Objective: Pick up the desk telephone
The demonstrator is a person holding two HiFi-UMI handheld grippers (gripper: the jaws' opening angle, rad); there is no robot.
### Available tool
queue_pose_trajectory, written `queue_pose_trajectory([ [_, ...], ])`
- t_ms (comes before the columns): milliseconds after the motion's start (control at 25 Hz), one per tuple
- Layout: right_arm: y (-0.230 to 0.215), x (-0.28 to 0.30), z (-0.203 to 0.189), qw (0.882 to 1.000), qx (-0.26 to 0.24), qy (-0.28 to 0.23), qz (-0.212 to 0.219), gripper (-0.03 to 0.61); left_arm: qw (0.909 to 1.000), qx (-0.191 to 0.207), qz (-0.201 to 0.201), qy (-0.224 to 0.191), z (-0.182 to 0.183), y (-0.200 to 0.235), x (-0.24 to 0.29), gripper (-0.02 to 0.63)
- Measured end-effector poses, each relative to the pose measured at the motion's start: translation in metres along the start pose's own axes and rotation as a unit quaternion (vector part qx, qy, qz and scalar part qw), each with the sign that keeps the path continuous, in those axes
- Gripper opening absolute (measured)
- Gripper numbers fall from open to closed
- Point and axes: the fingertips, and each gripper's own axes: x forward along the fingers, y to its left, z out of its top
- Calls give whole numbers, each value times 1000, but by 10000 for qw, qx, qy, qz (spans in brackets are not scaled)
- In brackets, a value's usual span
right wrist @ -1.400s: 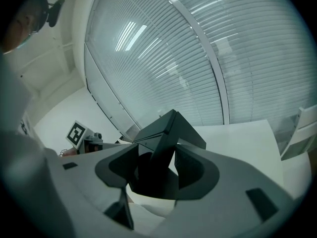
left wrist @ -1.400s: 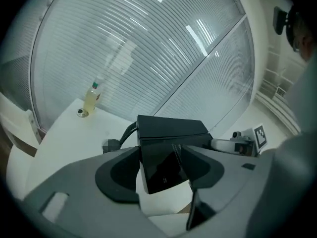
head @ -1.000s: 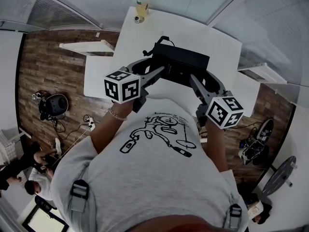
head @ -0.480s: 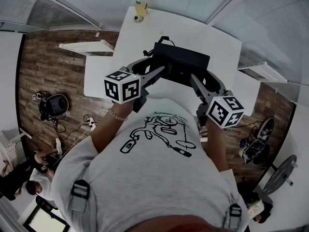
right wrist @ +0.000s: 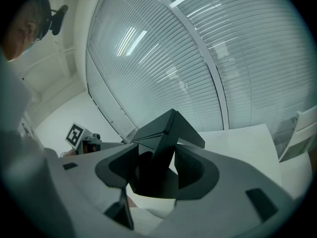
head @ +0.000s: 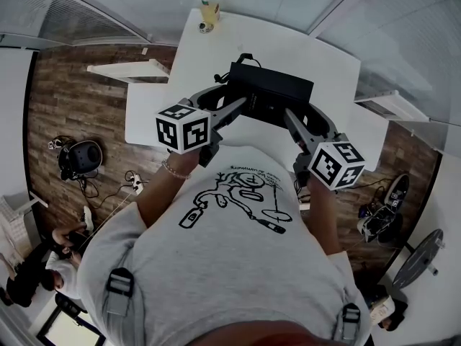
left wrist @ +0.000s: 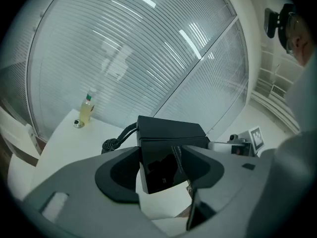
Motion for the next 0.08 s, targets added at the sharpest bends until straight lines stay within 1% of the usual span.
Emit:
queue_pose_trajectory([
  [80,0,1,0,10000,7,1,1,221,10000,-4,2,5,0,1,1,256],
])
